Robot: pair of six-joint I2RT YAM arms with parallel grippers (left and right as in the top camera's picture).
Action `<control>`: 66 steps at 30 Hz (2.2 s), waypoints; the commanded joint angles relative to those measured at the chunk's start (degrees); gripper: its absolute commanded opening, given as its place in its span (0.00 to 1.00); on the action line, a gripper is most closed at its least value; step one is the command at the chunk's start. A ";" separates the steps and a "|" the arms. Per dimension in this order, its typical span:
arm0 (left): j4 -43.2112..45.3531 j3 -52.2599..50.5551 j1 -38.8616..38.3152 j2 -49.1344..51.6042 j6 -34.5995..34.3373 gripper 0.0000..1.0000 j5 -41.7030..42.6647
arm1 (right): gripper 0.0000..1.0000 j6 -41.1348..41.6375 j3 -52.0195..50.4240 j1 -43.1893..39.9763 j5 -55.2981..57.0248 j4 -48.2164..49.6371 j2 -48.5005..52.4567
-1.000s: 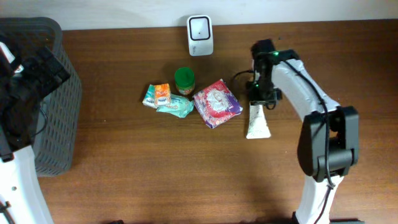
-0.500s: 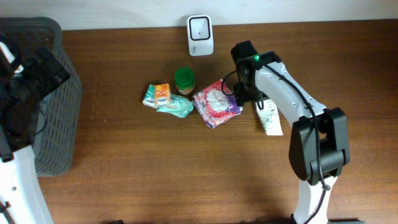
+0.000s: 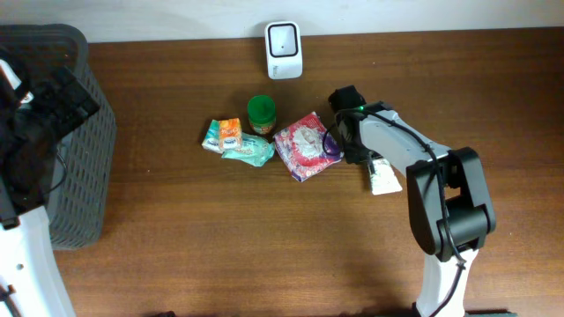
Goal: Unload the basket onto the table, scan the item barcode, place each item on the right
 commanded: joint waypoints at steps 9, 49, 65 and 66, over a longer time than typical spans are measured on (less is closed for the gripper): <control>0.11 0.04 0.37 0.04 -0.33 0.99 -0.83 | 0.15 -13.25 29.86 -13.09 -58.16 -24.22 -0.57; 0.11 0.04 0.37 0.04 -0.33 0.99 -0.83 | 0.49 -9.38 21.20 -13.05 -30.69 -23.15 -0.50; 0.11 0.04 0.37 0.04 -0.33 0.99 -0.83 | 0.55 12.83 -4.55 2.49 15.21 1.44 -0.31; 0.11 0.04 0.37 0.04 -0.33 0.99 -0.83 | 0.45 12.83 -5.18 2.01 15.80 2.21 -0.31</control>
